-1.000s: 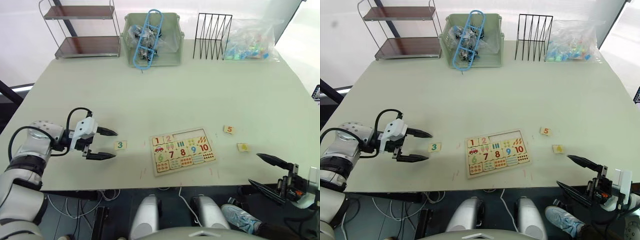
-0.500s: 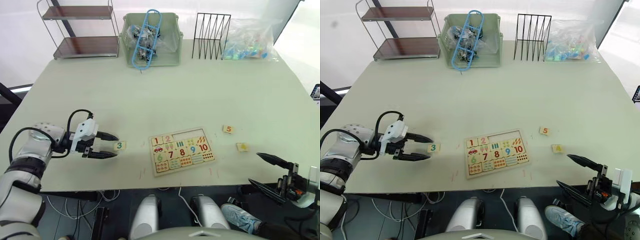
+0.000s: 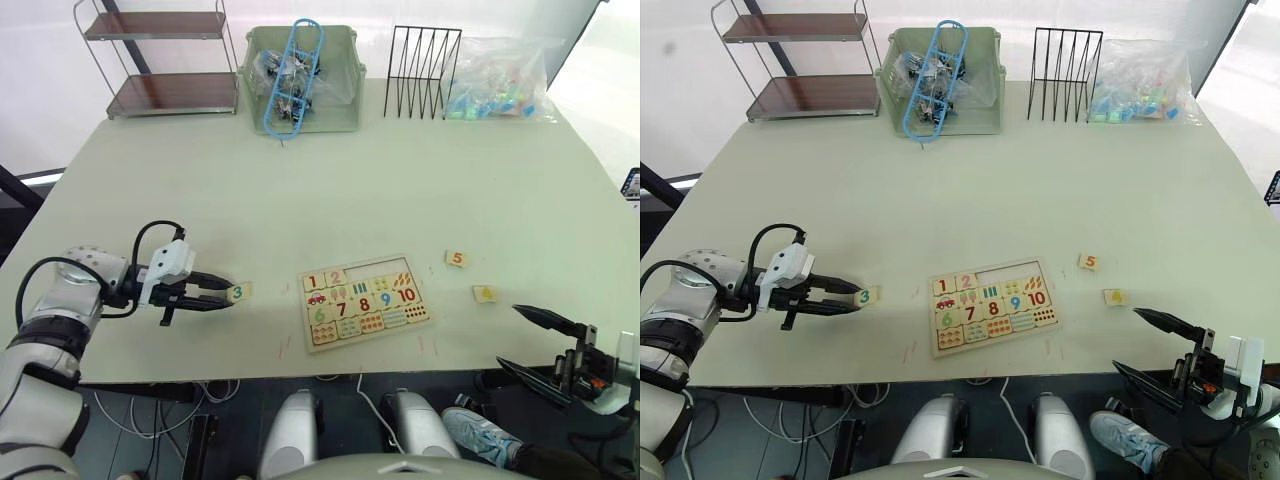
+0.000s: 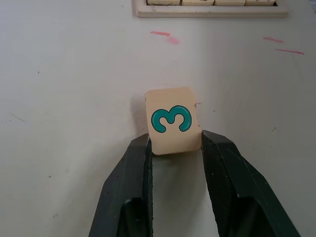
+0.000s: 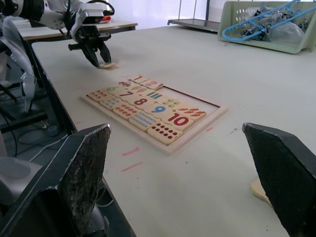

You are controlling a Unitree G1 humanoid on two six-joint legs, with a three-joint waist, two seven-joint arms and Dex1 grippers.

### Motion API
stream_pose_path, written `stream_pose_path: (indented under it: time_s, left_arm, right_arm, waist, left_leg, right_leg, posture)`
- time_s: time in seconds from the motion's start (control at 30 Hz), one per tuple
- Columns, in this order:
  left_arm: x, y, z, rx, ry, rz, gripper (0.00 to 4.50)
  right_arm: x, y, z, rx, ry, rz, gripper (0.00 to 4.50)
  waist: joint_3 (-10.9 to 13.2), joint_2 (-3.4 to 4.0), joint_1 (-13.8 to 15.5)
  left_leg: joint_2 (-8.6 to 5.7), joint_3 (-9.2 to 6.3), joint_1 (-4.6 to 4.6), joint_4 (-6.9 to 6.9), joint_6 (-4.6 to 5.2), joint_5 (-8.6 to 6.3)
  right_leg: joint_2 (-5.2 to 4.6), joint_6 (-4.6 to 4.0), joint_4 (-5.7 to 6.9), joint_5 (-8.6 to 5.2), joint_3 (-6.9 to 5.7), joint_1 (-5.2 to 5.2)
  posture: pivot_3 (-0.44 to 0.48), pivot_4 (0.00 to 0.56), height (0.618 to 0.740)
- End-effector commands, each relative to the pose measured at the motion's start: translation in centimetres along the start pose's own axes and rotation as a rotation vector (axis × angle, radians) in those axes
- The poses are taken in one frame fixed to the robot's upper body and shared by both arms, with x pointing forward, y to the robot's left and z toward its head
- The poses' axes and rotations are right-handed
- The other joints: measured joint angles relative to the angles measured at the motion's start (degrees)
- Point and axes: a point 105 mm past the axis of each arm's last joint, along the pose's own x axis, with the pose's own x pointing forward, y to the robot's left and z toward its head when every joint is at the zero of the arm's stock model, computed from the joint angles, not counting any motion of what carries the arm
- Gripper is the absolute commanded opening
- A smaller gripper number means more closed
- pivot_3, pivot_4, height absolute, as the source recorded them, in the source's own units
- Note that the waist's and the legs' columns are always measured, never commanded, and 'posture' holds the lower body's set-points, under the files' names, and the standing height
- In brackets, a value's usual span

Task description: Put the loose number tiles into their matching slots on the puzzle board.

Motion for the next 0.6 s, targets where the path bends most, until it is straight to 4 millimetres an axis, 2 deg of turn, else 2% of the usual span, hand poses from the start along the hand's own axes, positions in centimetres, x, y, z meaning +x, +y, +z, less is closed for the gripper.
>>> stream_pose_path:
  time_s: [0.03, 0.3, 0.4, 0.6]
  left_arm:
    - [-0.8, 0.5, 2.5, 0.059, -0.034, -0.018, 0.92]
    - [-1.0, -0.3, 7.0, 0.089, -0.051, -0.097, 0.92]
    - [-0.5, -0.7, 8.8, 0.084, -0.049, -0.119, 0.92]
    - [1.2, -0.5, 11.8, 0.107, -0.047, -0.055, 0.92]
  right_arm:
    - [-0.1, -0.1, 0.4, -0.024, -0.008, 0.005, 4.5]
    - [0.2, 0.1, 0.2, -0.016, -0.015, 0.008, 4.5]
    - [0.4, 0.2, 0.1, -0.011, -0.021, 0.011, 4.5]
    - [0.9, 0.5, 0.0, -0.008, -0.036, 0.01, 4.5]
  waist:
    - [0.0, 0.0, 0.1]
    - [0.0, 0.01, 0.0]
    - [0.0, 0.02, -0.1]
    - [0.0, 0.03, -0.1]
  left_leg:
    - [0.0, 0.0, 0.0, 0.0, 0.0, 0.0]
    - [0.0, -0.01, -0.01, 0.01, 0.0, 0.0]
    - [0.01, -0.01, -0.01, 0.01, 0.0, 0.0]
    - [0.01, -0.01, -0.01, 0.01, 0.0, 0.0]
  right_leg:
    - [0.0, 0.02, 0.0, 0.01, 0.0, 0.0]
    - [0.0, 0.02, 0.01, 0.01, 0.0, 0.0]
    - [0.01, 0.01, 0.02, 0.0, 0.0, 0.0]
    - [0.01, 0.18, 0.01, -0.14, 0.0, 0.01]
  posture:
    - [0.0, 0.15, 0.74]
    - [0.0, 0.15, 0.74]
    - [0.0, 0.15, 0.74]
    - [0.0, 0.15, 0.74]
